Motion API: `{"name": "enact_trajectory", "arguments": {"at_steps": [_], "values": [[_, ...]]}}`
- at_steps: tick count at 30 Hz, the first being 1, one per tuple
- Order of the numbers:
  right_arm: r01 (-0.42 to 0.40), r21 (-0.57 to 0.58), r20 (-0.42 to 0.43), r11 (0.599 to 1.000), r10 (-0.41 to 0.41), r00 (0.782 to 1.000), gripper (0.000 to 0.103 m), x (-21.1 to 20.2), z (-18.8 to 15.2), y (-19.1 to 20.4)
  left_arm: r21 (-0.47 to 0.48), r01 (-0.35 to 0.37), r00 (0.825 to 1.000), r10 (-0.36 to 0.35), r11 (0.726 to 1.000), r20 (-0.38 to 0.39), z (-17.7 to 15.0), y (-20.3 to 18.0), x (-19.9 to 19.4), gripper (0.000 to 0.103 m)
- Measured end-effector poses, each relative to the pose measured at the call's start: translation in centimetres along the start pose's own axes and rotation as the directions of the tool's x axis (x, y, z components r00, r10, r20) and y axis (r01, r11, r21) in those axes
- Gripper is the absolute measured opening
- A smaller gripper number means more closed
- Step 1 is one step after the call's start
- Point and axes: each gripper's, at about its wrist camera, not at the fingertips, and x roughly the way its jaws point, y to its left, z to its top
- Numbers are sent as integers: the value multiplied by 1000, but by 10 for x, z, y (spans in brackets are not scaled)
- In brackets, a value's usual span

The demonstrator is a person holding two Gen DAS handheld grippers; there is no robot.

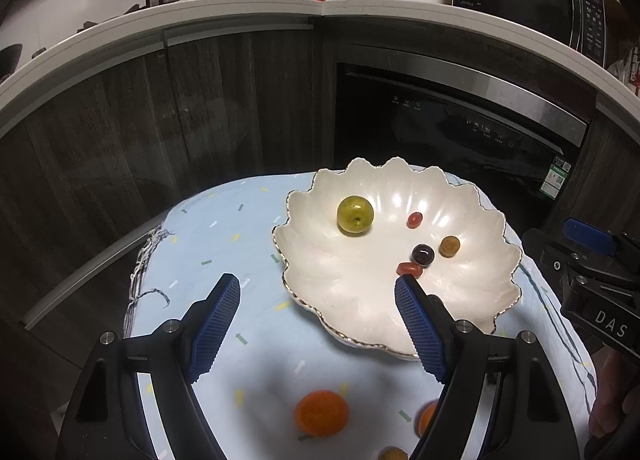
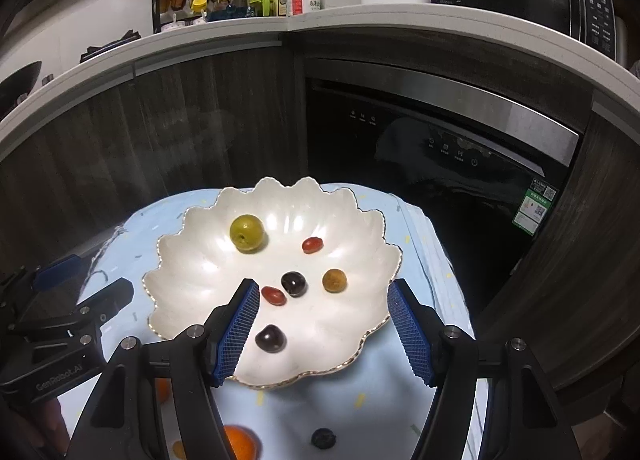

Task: Organize fruits
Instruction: 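Withdraw both tools from the bowl toward the two tangerines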

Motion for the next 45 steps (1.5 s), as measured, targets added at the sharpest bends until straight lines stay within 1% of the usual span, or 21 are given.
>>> {"name": "enact_trajectory", "arguments": {"at_steps": [15, 25, 29, 31, 32, 33, 38, 45], "values": [[-13, -25, 24, 1000, 14, 1000, 68, -25, -7, 17, -7, -17, 1000, 17, 1000, 20, -12, 13, -28, 80], [-22, -35, 23, 999, 23, 999, 68, -37, -18, 26, -6, -20, 1000, 21, 1000, 13, -23, 18, -37, 80], [-15, -37, 16, 999, 16, 1000, 68, -39, -24, 30, -2, -23, 1000, 23, 1000, 3, -30, 20, -39, 83], [-11, -36, 7, 999, 11, 1000, 70, -39, -27, 31, -1, -25, 1000, 25, 1000, 1, -33, 22, -40, 84], [-8, -35, 3, 999, 8, 1000, 74, -38, -28, 32, 0, -25, 1000, 25, 1000, -1, -34, 22, -40, 85], [-6, -34, 5, 999, 6, 1000, 77, -39, -30, 31, 1, -25, 1000, 25, 1000, -3, -35, 23, -40, 85], [-5, -45, 1, 999, 5, 1000, 77, -40, -37, 35, 11, -24, 1000, 24, 1000, -17, -42, 24, -38, 89], [-9, -63, -5, 998, 9, 1000, 77, -40, -48, 38, 29, -12, 999, 13, 1000, -36, -52, 23, -32, 89]]}}
